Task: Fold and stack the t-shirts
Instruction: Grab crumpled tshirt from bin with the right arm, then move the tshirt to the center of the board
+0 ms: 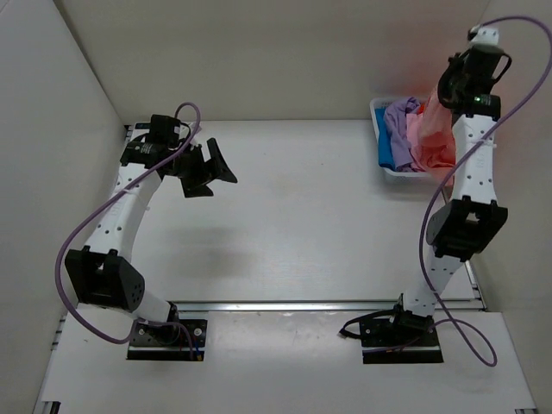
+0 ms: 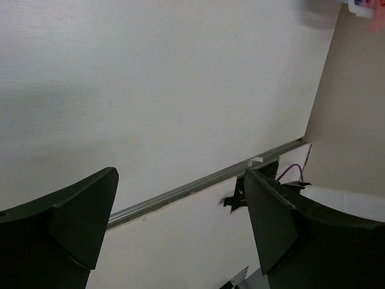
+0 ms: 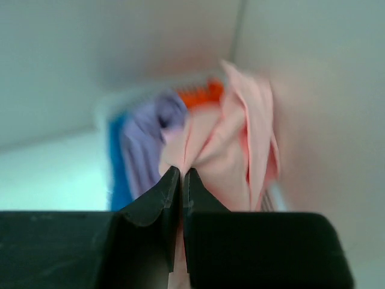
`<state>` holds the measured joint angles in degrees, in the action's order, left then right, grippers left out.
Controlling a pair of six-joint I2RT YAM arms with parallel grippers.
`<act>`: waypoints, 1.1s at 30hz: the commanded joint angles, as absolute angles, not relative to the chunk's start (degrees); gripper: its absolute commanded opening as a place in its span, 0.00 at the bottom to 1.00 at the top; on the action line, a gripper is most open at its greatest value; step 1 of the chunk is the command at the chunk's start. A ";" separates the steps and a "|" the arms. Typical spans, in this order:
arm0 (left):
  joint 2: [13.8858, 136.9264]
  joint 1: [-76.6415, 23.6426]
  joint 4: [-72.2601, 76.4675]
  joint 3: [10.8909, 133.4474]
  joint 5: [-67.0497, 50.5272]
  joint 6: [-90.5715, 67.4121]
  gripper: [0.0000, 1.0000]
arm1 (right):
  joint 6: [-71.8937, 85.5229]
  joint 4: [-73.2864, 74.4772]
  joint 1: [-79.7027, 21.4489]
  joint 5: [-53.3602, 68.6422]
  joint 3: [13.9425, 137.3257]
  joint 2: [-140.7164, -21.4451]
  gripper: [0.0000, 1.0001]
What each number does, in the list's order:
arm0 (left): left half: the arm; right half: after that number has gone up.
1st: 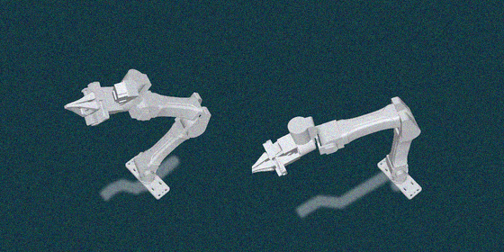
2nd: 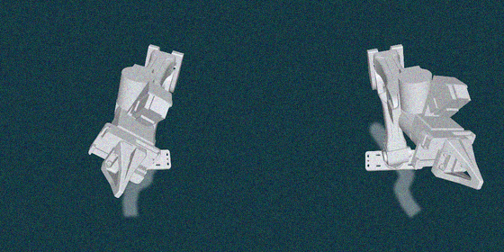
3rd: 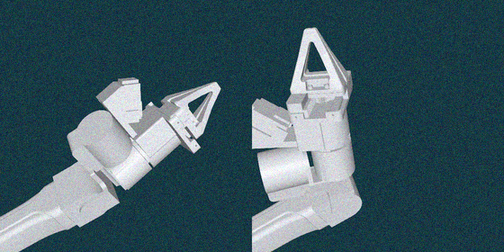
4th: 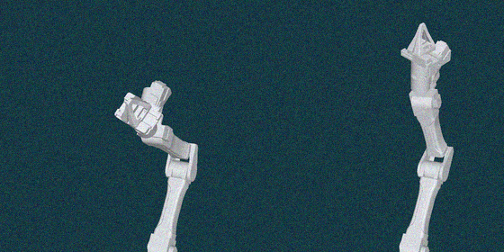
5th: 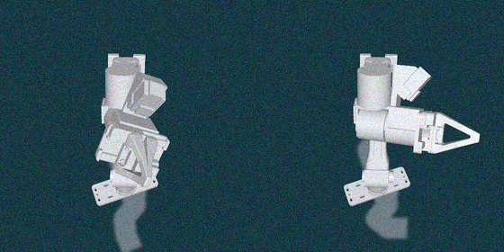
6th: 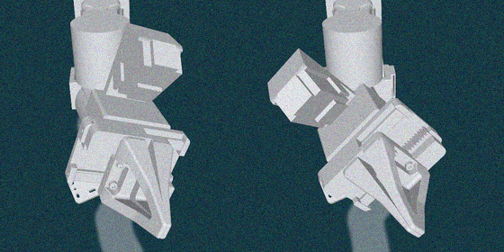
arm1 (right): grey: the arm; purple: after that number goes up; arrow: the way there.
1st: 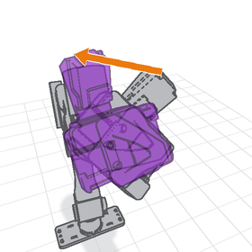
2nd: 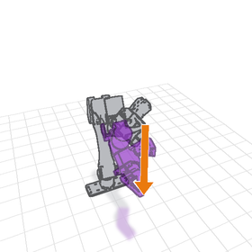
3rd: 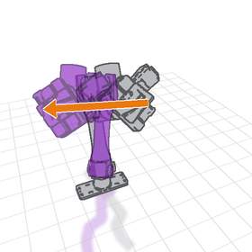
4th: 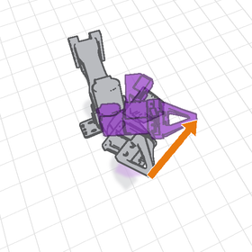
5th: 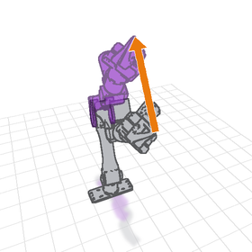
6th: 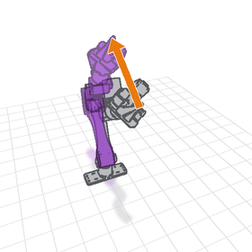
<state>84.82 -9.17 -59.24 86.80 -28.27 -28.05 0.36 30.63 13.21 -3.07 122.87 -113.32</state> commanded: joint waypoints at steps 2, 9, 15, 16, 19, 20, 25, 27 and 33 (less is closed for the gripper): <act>84.20 -10.89 -58.45 89.21 -29.62 -27.86 0.92 | 2.45 18.56 10.29 3.41 130.43 -97.32 0.00; 83.32 -10.11 -56.78 88.94 -32.07 -28.56 0.99 | 3.69 21.26 0.54 11.06 128.07 -88.07 0.00; 82.88 -6.25 -55.28 94.12 -32.87 -31.46 0.96 | 7.47 25.92 -11.14 15.46 117.70 -83.33 0.00; 83.14 -5.89 -54.85 96.13 -32.00 -31.99 0.95 | 7.99 26.54 -12.82 15.03 114.90 -83.41 0.00; 84.46 -5.89 -54.49 100.62 -31.20 -32.60 0.94 | 8.52 29.25 -18.70 18.01 110.83 -87.16 0.00; 84.90 -7.11 -54.49 101.07 -31.03 -32.69 0.94 | 8.61 32.40 -19.68 20.19 111.61 -88.84 0.00; 84.29 -11.86 -53.53 97.04 -27.86 -32.43 0.98 | 8.18 57.19 -22.67 29.18 133.04 -112.62 0.48; 83.76 -12.91 -53.70 93.71 -26.73 -32.08 0.99 | 9.40 60.03 -23.29 25.68 133.61 -113.47 0.67; 84.02 -18.18 -56.68 83.70 -23.03 -30.76 0.97 | 13.62 51.16 -17.06 15.92 114.83 -101.79 0.70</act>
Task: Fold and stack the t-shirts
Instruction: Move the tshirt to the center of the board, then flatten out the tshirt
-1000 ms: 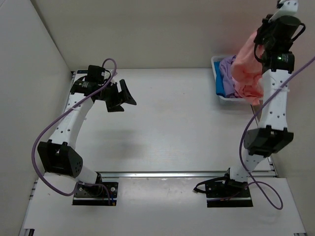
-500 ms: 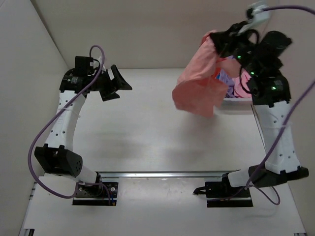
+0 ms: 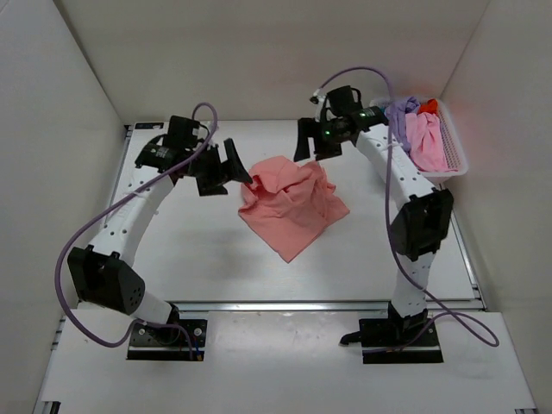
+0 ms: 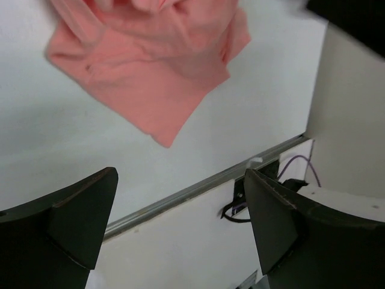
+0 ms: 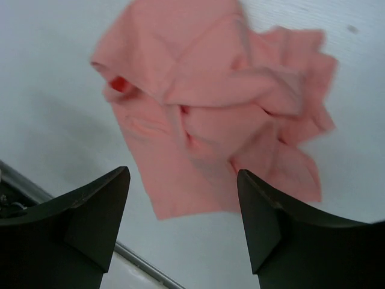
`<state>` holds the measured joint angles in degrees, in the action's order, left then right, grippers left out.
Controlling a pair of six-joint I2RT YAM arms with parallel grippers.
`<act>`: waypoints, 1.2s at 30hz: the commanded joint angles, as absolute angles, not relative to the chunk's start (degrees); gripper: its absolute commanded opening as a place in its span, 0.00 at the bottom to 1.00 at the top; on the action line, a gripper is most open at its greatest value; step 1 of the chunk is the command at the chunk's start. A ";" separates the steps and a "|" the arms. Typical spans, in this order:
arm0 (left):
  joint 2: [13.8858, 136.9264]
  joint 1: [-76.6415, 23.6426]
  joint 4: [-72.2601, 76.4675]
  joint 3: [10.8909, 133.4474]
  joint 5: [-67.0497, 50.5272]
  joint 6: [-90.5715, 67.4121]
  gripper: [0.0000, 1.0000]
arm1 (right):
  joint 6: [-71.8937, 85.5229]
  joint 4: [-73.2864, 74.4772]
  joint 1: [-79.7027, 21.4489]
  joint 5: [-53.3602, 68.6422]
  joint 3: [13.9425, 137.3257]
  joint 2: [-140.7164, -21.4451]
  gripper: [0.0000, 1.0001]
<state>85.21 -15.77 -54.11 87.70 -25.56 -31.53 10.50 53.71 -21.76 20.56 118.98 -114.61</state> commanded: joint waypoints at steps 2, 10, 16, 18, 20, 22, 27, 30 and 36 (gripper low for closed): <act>83.85 -19.68 -55.46 80.17 -23.72 -31.37 0.96 | 15.90 45.73 -13.38 12.57 106.84 -94.44 0.68; 89.64 -27.41 -52.04 74.89 -22.51 -36.64 0.99 | 16.96 41.75 -6.24 13.98 86.32 -83.24 0.65; 95.70 -32.34 -46.32 71.27 -23.03 -44.47 0.99 | 16.26 41.84 -7.29 14.06 83.15 -81.39 0.65; 98.25 -33.75 -47.89 72.86 -20.66 -45.61 0.99 | 16.00 42.19 -7.73 13.89 82.88 -80.86 0.65; 100.71 -35.41 -49.30 75.75 -17.77 -46.41 0.99 | 15.64 42.36 -8.00 13.01 82.44 -80.33 0.64; 102.13 -36.65 -49.75 77.25 -16.09 -48.25 0.98 | 16.08 42.36 -8.09 13.71 81.66 -79.37 0.63; 106.43 -39.54 -49.23 79.45 -11.00 -52.20 0.96 | 16.44 41.75 -9.40 13.45 79.89 -77.79 0.61; 106.96 -41.21 -47.81 80.41 -6.87 -54.05 0.95 | 16.09 41.92 -9.49 13.01 79.54 -76.99 0.61; 115.29 -45.08 -52.46 89.72 -0.71 -51.77 0.87 | 15.65 43.42 -8.80 12.74 78.22 -75.24 0.61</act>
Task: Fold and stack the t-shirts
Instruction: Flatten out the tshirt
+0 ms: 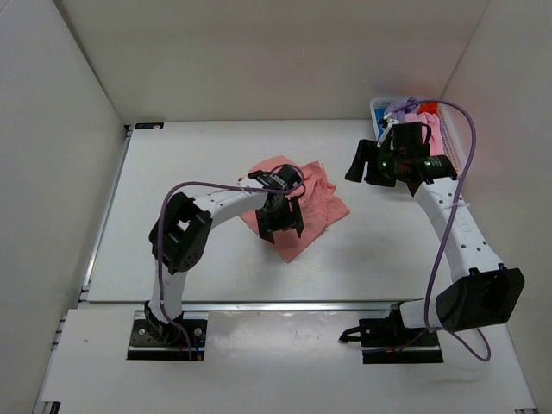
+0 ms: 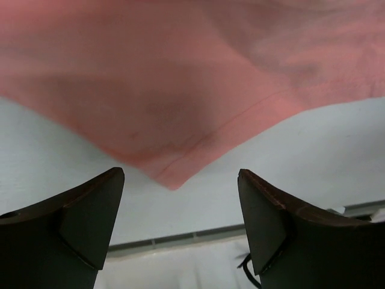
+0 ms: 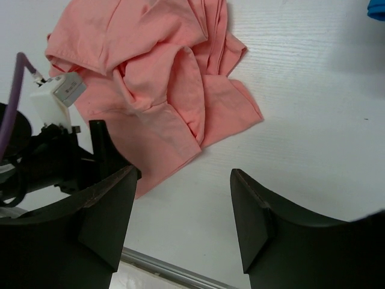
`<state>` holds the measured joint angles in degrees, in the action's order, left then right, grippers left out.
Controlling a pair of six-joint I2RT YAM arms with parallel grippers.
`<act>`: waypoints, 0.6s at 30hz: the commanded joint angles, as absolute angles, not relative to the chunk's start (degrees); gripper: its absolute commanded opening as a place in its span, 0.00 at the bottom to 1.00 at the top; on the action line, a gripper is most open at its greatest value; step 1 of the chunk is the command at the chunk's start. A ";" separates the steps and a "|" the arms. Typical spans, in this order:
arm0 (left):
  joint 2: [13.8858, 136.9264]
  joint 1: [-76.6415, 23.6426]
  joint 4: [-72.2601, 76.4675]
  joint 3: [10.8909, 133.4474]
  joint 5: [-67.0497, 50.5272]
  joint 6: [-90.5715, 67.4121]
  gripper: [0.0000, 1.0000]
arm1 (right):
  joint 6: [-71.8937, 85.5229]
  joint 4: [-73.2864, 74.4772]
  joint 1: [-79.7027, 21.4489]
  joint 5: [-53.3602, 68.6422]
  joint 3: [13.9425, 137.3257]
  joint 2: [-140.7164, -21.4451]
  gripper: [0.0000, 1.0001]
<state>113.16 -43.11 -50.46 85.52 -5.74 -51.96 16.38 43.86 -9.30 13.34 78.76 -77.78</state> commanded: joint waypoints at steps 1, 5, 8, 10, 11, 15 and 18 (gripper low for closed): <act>116.88 -45.52 -53.25 90.87 -0.53 -51.33 0.87 | 15.99 43.50 -8.18 12.57 78.14 -74.89 0.60; 119.70 -46.32 -55.28 91.93 -0.09 -50.89 0.88 | 14.94 43.77 -6.77 13.18 76.91 -73.13 0.60; 121.72 -47.11 -57.30 92.55 2.37 -49.84 0.89 | 14.41 43.68 -5.10 13.54 76.29 -72.86 0.60; 123.04 -47.81 -59.15 93.16 3.68 -48.96 0.88 | 13.80 43.07 -4.57 13.89 76.20 -72.95 0.60; 123.39 -48.33 -60.11 93.43 4.04 -48.52 0.87 | 13.45 43.33 -4.22 13.89 76.11 -73.04 0.59; 124.28 -48.87 -62.83 92.11 7.81 -45.80 0.58 | 12.22 42.63 -3.34 12.84 76.73 -73.74 0.59; 123.40 -47.64 -63.55 88.87 10.36 -43.25 0.06 | 11.08 42.19 -4.22 12.22 77.78 -75.05 0.61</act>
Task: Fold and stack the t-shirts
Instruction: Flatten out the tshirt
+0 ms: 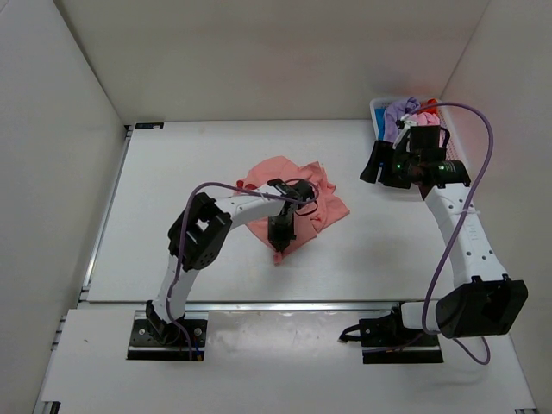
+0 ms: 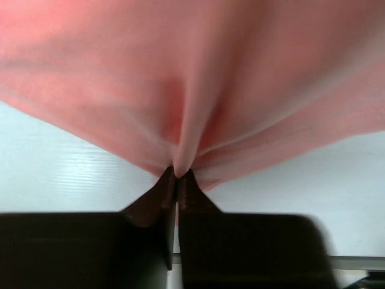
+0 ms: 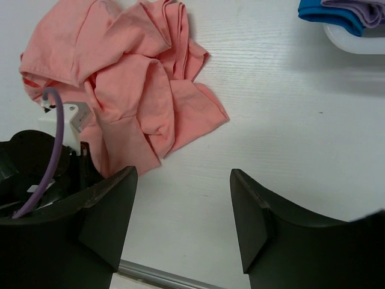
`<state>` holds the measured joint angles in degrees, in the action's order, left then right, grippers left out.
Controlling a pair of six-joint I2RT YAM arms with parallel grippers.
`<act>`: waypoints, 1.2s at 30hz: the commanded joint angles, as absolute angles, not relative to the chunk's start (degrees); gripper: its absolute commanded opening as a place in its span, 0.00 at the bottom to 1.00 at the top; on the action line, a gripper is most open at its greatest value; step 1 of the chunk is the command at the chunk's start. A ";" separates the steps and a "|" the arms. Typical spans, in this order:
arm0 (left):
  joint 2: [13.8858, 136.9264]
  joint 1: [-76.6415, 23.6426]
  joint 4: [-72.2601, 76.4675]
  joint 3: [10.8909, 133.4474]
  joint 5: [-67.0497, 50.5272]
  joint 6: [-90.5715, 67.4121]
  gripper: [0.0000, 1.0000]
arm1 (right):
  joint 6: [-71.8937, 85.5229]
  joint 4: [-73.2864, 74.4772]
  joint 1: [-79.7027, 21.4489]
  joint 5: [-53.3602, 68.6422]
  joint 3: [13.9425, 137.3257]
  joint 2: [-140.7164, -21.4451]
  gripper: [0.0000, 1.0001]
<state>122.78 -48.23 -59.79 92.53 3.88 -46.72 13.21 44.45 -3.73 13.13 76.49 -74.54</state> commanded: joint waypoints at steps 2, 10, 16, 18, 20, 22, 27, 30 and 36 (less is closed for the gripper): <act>120.08 -45.80 -63.20 82.65 11.86 -42.28 0.00 | 10.55 42.71 -4.92 11.51 78.49 -75.75 0.62; 104.33 -33.50 -72.74 89.27 12.92 -38.41 0.00 | 11.07 37.62 -6.68 16.87 75.68 -82.69 0.52; 98.89 -23.04 -78.40 100.47 6.08 -37.17 0.00 | 10.81 36.82 -14.23 18.89 73.83 -89.28 0.24; 95.64 -21.71 -78.58 98.18 4.83 -38.05 0.00 | 11.60 36.48 -15.81 19.16 72.52 -91.04 0.24; 93.09 -21.71 -78.75 97.38 5.62 -38.50 0.00 | 12.39 35.26 -17.31 18.11 70.67 -91.93 0.33; 91.50 -20.84 -78.57 96.86 6.59 -38.23 0.00 | 13.00 34.19 -19.33 15.92 68.91 -92.20 0.41; 89.65 -18.72 -78.40 97.21 7.21 -37.18 0.00 | 13.71 32.60 -21.18 9.77 65.75 -93.78 0.55; 89.38 -18.72 -78.49 96.86 6.94 -36.65 0.00 | 15.29 32.26 -21.53 7.04 63.21 -94.22 0.56; 88.51 -18.20 -78.31 96.33 6.86 -35.25 0.00 | 15.65 28.40 -20.57 2.46 59.86 -94.65 0.59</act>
<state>91.39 -18.79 -76.84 96.88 7.27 -36.60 15.07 32.88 -20.93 6.04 60.51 -94.19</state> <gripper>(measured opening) 0.032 0.589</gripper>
